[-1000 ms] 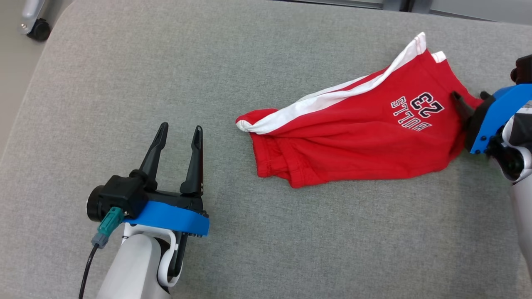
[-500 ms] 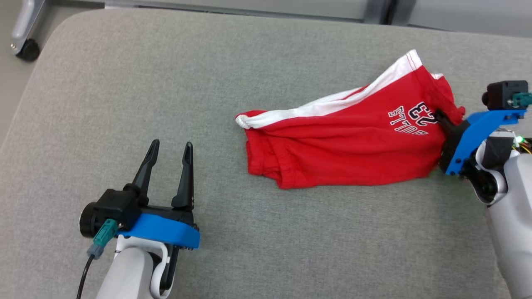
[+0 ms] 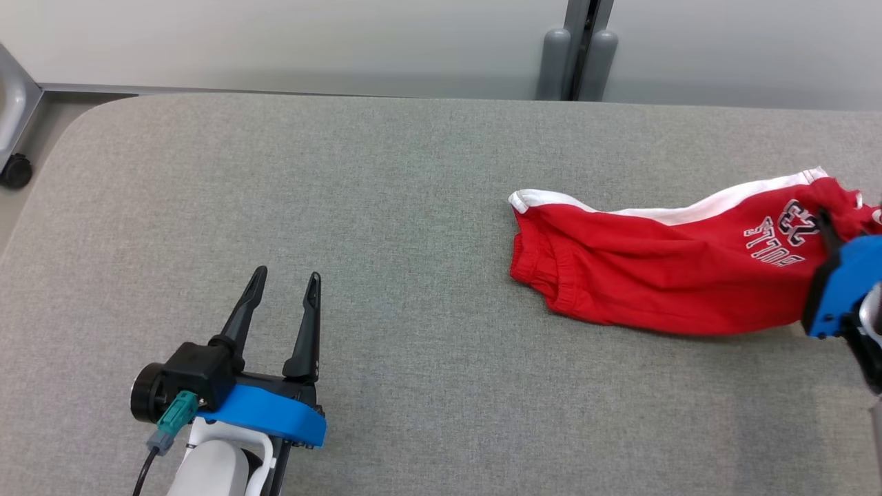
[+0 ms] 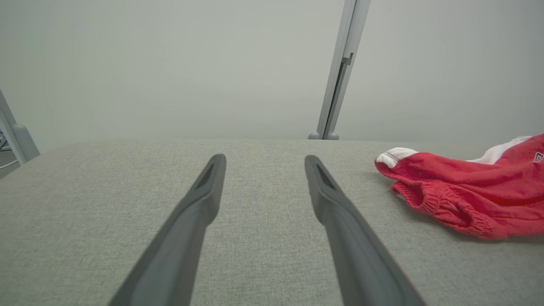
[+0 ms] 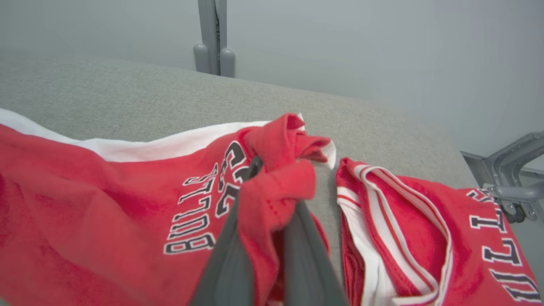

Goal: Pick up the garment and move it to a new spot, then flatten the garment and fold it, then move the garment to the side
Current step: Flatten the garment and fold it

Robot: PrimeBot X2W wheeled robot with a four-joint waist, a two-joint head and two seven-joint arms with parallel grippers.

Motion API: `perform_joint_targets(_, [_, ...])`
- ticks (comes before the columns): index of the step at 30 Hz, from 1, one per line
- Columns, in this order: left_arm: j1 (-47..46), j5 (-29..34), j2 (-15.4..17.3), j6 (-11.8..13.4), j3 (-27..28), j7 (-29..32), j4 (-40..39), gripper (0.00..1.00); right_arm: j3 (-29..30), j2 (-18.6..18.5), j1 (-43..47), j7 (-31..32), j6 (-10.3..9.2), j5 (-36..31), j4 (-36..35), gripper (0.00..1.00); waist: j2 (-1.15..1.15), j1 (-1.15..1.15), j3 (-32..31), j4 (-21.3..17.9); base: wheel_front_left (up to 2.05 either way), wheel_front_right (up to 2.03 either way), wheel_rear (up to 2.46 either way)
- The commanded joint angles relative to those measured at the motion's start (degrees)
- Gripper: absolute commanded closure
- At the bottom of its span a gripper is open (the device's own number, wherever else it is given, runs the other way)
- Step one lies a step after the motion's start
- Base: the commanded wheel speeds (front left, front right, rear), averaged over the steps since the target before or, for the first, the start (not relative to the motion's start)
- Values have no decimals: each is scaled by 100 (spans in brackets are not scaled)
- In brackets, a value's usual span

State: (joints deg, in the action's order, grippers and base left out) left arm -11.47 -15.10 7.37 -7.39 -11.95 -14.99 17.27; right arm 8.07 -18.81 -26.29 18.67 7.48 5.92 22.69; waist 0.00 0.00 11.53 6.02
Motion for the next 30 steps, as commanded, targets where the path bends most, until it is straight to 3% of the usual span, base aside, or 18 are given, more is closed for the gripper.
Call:
perform_joint_targets(1, [47, -7, 38, -10, -12, -26, 14, 0, -40, 49, 56, 24, 3, -32, -78, 100, 0, 0, -20, -13, 0, 0, 0])
perform_joint_targets(9, [-27, -97, 42, -10, -136, -26, -1, 0, -1436, 324, -357, 580, 2, -30, -725, 100, 0, 0, 5, 124, 0, 0, 0])
perform_joint_targets(14, [-116, -137, 8, -10, -223, -26, -3, 0, -2372, 596, -752, 861, 2, 194, -365, 100, 0, 0, 108, 301, 0, 0, 0])
perform_joint_targets(18, [-193, -156, -29, -10, -272, -25, 12, 0, -2662, 856, -950, 869, 2, 329, 205, 100, 0, 0, 176, 455, 0, 0, 0])
perform_joint_targets(20, [-198, -168, -43, -10, -274, -25, 22, 0, -2727, 951, -998, 787, 2, 411, 444, 0, 0, 0, 189, 503, 0, 0, 0])
perform_joint_targets(26, [-46, -171, -14, -10, -140, -25, 33, 0, -2842, 1111, -1066, 317, 2, 1095, 470, 0, 0, 0, 101, 403, 0, 0, 0])
perform_joint_targets(30, [58, -135, 6, -10, -20, -26, 30, 0, -2577, 895, -867, -173, 2, 1477, -7, 0, 0, 0, -99, 211, 0, 0, 0])
